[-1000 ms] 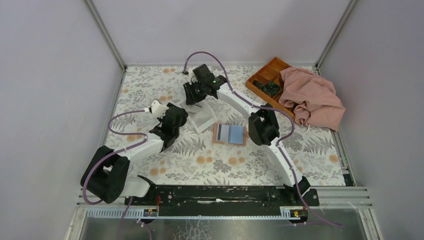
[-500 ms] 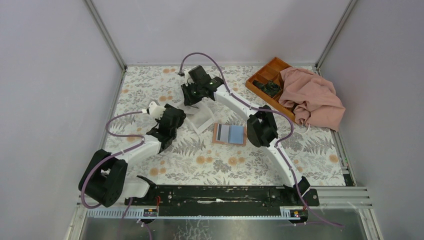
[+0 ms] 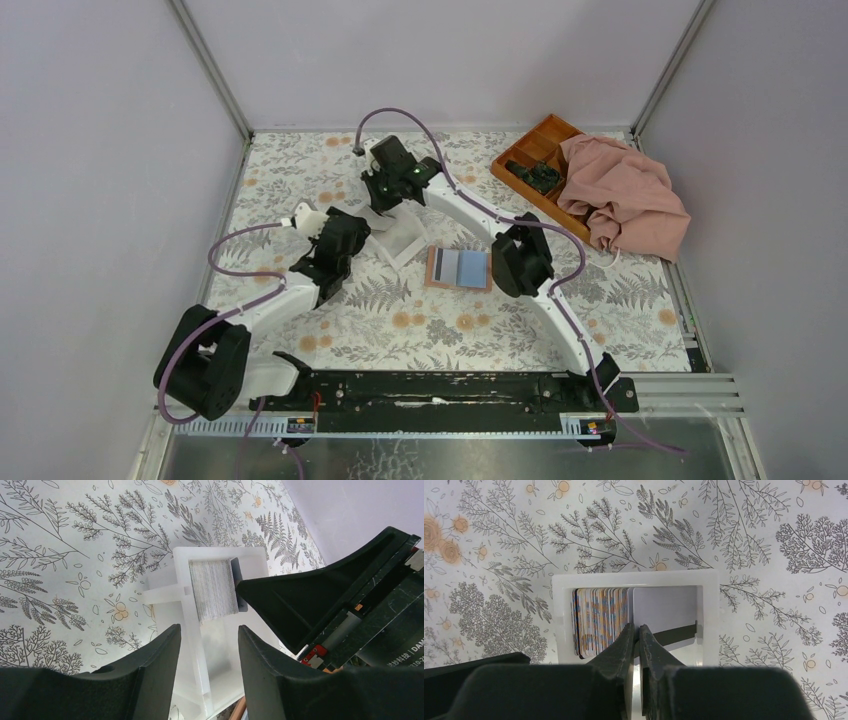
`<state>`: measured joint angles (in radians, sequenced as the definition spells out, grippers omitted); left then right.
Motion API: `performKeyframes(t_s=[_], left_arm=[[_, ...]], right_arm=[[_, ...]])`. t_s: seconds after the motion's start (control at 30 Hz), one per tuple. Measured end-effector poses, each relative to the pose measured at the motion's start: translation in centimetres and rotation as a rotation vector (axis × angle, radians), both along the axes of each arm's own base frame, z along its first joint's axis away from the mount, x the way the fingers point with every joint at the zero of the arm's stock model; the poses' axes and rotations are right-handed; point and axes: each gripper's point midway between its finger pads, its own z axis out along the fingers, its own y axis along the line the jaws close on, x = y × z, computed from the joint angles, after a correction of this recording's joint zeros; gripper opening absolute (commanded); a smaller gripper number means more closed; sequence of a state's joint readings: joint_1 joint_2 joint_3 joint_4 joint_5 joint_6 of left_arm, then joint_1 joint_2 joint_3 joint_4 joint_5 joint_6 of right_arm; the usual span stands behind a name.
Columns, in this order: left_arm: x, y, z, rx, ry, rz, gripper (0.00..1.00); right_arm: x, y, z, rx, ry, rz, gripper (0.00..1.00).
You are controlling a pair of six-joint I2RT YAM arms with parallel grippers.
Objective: Put the credit cards into the card holder
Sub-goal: Pick up the credit card from the storage box.
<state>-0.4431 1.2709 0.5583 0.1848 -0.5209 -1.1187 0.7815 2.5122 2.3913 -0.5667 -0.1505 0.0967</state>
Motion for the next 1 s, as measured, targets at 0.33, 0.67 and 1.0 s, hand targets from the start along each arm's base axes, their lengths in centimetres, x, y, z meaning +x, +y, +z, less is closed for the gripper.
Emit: performKeyframes(t_s=[0.33,0.67,1.0], left_arm=[[-0.1,0.1,0.4,0.001,-0.007,-0.001,0.54],[-0.1,0.2,1.3,-0.001,0.001,-0.014,0.61],[0.2,-0.4,6.3,-0.039,-0.09,-0.111,0.64]], right_arm=[[-0.5,-1.3,1.3,-0.038,-0.052,-0.035,0.0],[-1.4,-3.7,5.0,-0.012,-0.14,-0.087,0.0],[-4.5,-7.0,8.8,0.051,-0.156,-0.142,0.0]])
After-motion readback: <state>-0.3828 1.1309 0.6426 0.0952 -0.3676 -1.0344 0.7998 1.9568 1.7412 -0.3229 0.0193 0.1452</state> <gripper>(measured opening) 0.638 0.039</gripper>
